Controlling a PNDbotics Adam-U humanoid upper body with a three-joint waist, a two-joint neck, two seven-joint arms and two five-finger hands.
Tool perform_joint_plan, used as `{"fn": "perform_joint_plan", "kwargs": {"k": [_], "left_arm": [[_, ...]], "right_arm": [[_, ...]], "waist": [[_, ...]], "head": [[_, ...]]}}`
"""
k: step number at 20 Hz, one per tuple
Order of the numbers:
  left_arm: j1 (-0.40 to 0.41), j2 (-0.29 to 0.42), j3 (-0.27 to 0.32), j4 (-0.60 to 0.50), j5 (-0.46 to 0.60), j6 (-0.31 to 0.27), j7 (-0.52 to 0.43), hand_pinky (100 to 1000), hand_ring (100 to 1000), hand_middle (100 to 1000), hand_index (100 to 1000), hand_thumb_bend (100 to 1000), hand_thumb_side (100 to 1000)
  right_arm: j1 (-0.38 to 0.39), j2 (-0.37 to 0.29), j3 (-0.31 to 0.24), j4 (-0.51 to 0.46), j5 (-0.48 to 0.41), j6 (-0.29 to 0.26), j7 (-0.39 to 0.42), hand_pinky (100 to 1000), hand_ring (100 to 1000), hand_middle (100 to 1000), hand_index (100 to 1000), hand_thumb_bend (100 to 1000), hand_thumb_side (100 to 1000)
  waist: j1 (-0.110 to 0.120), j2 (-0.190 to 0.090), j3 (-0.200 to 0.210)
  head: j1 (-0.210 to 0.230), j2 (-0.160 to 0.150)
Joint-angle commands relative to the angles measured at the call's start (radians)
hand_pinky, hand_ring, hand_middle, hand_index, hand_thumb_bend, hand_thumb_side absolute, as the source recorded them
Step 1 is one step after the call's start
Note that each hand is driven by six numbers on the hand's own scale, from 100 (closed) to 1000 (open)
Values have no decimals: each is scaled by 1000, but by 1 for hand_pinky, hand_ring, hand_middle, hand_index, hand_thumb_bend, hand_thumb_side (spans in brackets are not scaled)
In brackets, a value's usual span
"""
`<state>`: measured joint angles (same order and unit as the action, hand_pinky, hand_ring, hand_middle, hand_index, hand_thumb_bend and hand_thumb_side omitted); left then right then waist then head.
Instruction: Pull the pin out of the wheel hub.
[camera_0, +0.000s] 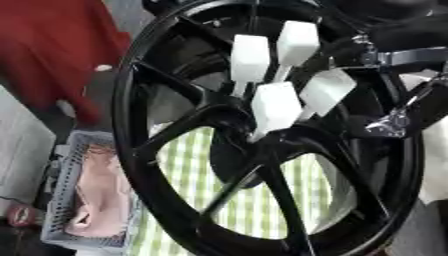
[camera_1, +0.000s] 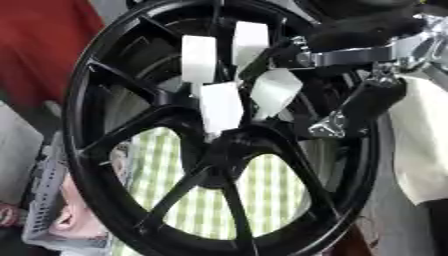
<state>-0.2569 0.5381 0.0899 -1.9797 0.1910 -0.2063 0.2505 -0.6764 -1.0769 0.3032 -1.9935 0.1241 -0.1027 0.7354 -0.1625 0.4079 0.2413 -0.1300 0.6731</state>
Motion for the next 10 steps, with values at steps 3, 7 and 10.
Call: {"fn": "perform_joint_plan", "kwargs": {"k": [3, 7, 10], "left_arm": [[-11, 20, 2, -20, 0, -3, -5, 907, 929, 844, 877, 269, 621], [-13, 19, 1, -20, 2, -2, -5, 907, 929, 844, 877, 266, 623], [-14, 18, 1, -20, 3, -3, -7, 907, 929, 842, 876, 265, 622]], "right_arm": [[0, -26, -16, -6, 24, 7, -33, 895, 887, 827, 911, 118, 100], [2, -24, -15, -6, 31, 13, -54, 867, 848, 774, 869, 100, 100], [3, -23, -13, -6, 34, 13, -76, 844, 823, 754, 848, 100, 100]], "waist": [[5, -13, 4], [3, -12, 6], [3, -11, 7]], "head": [[1, -19], [-1, -22], [-2, -25]]}}
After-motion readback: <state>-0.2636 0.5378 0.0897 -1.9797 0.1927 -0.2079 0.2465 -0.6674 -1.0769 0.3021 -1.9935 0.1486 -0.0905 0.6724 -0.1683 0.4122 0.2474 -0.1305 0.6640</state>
